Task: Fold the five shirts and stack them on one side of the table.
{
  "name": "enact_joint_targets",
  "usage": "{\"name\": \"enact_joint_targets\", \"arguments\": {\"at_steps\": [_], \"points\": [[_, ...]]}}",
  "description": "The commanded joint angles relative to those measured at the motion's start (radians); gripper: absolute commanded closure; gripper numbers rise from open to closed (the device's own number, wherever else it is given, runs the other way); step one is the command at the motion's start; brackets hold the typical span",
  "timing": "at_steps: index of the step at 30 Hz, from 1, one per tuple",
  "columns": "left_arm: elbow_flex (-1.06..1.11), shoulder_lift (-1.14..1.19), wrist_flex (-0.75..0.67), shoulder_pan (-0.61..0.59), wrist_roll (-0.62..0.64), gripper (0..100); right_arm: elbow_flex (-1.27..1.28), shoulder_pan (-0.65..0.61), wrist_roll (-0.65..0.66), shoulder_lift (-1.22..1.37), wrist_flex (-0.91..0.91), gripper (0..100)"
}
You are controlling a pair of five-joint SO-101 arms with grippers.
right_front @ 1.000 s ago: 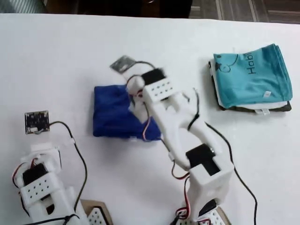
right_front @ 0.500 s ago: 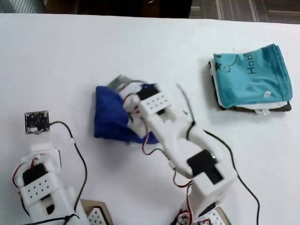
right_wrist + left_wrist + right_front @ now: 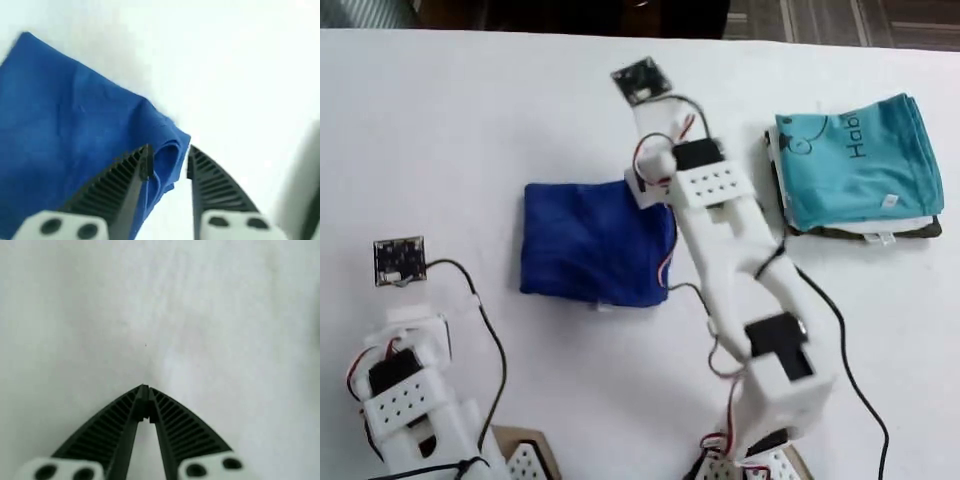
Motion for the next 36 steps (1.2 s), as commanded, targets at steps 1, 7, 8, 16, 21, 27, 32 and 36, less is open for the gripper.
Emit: {"name": "enact_joint_targets", "arguments": {"at_steps": [1, 7, 8, 16, 21, 27, 32, 36], "points": [[-0.004, -0.011, -0.015, 0.009, 0.006, 97, -0.051, 0.012, -0.012, 0.064, -0.024, 85.4], [-0.004, -0.011, -0.015, 0.009, 0.006, 97, -0.124, 0.013, -0.017, 0.131, -0.002, 85.4], [-0.004, -0.011, -0.015, 0.009, 0.006, 97, -0.138, 0.013, -0.017, 0.142, -0.002, 85.4], [-0.004, -0.011, -0.015, 0.009, 0.006, 97, -0.232, 0.041, -0.009, 0.263, -0.002, 99.0], [-0.004, -0.011, -0.015, 0.009, 0.006, 97, -0.313, 0.09, -0.008, 0.302, -0.002, 97.8], [-0.004, -0.011, -0.015, 0.009, 0.006, 97, -0.43, 0.099, 0.04, 0.308, -0.001, 97.9], [-0.004, -0.011, -0.015, 0.009, 0.006, 97, -0.439, 0.071, 0.091, 0.321, 0.024, 97.8], [-0.004, -0.011, -0.015, 0.009, 0.006, 97, -0.445, 0.054, 0.089, 0.32, 0.088, 95.0]]}}
